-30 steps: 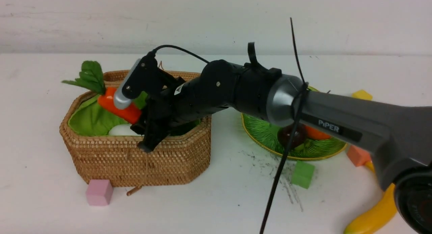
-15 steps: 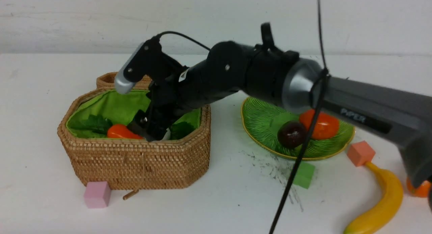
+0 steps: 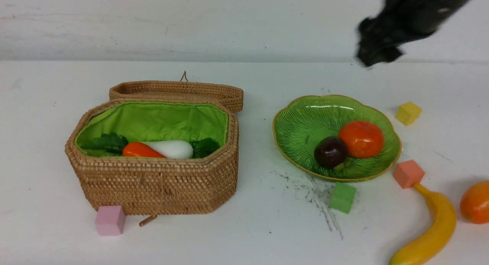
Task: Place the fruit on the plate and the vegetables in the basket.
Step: Use the right arm to grab a mango and put it into the right plate
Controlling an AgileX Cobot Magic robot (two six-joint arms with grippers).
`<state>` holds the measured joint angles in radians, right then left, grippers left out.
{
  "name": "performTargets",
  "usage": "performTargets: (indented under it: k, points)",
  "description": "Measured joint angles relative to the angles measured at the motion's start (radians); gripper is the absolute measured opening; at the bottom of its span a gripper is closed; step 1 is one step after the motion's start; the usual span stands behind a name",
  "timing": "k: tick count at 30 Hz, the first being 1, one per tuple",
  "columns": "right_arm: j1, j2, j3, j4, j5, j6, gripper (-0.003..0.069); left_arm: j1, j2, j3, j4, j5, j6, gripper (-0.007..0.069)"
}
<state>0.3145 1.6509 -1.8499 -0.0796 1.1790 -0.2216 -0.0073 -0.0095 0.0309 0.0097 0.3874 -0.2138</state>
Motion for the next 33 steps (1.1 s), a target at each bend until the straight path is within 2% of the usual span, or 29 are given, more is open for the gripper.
performTargets:
  k: [1, 5, 6, 8, 10, 15, 24, 33]
  points:
    - [-0.099, -0.030, 0.037, -0.006, 0.007, 0.111, 0.0563, 0.000, 0.000, 0.000, 0.000, 0.000, 0.000, 0.0124]
    - [-0.319, -0.089, 0.200, 0.031, -0.003, 0.451, 0.0563, 0.000, 0.000, 0.000, 0.000, 0.000, 0.000, 0.0129]
    - [-0.368, -0.093, 0.250, 0.039, -0.009, 0.526, 0.0563, 0.000, 0.000, 0.000, 0.000, 0.000, 0.000, 0.0130]
    - [-0.423, -0.094, 0.308, 0.050, -0.017, 0.596, 0.0563, 0.000, 0.000, 0.000, 0.000, 0.000, 0.000, 0.0132]
    - [-0.513, -0.090, 0.431, 0.072, -0.061, 0.745, 0.0563, 0.000, 0.000, 0.000, 0.000, 0.000, 0.000, 0.0134]
    - [-0.586, -0.062, 0.580, 0.121, -0.164, 0.817, 0.0563, 0.000, 0.000, 0.000, 0.000, 0.001, 0.000, 0.0139]
    - [-0.587, 0.071, 0.618, 0.161, -0.333, 0.821, 0.0588, 0.000, 0.000, 0.000, 0.002, 0.001, 0.000, 0.0149]
    - [-0.587, 0.209, 0.608, 0.151, -0.358, 0.821, 0.0596, 0.000, 0.000, 0.000, 0.003, 0.001, 0.000, 0.0157]
